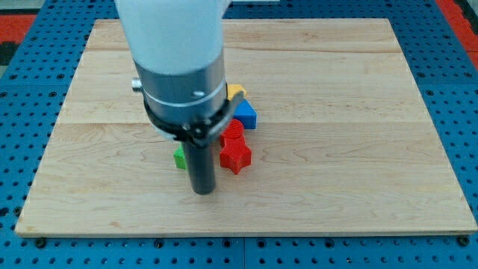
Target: Separate the red blocks
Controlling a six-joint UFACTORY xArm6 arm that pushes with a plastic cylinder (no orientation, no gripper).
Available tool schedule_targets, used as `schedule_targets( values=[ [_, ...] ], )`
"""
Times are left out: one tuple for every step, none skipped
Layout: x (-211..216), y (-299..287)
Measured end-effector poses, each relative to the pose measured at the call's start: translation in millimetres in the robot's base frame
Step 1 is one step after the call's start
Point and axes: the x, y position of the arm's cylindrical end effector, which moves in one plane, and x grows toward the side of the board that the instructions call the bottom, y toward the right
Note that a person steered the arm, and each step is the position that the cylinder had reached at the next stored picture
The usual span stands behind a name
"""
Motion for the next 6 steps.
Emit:
schedule_targets(
  values=[
    [-12.1,101.9],
    [-45.3,105.1],
    [-76.7,53.5],
    [-82.3,29.1],
    [-74.5,58.8],
    [-75.0,138.3]
  ],
)
